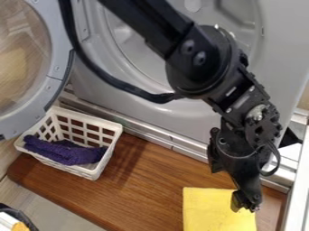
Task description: Take the purple cloth from the basket to the middle of the table
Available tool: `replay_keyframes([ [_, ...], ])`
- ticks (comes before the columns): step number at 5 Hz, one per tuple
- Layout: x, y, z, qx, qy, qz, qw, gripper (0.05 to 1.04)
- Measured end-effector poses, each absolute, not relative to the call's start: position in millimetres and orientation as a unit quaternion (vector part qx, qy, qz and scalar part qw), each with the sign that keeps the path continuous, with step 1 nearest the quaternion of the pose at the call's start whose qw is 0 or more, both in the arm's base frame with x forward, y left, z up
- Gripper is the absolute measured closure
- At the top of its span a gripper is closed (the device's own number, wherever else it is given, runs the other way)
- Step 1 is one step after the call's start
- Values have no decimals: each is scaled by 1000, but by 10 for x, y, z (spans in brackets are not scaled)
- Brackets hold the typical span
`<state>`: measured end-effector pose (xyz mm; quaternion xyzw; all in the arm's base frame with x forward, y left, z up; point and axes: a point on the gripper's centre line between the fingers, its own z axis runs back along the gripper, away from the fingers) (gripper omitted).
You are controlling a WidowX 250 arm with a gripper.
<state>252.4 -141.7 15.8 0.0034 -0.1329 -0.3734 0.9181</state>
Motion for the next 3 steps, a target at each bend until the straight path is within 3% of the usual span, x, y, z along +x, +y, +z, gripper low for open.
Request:
replay_keyframes([
  [2,2494,-1259,115,6,-122,-349,929,83],
  [3,2568,-1097,227,6,-137,-323,936,83],
])
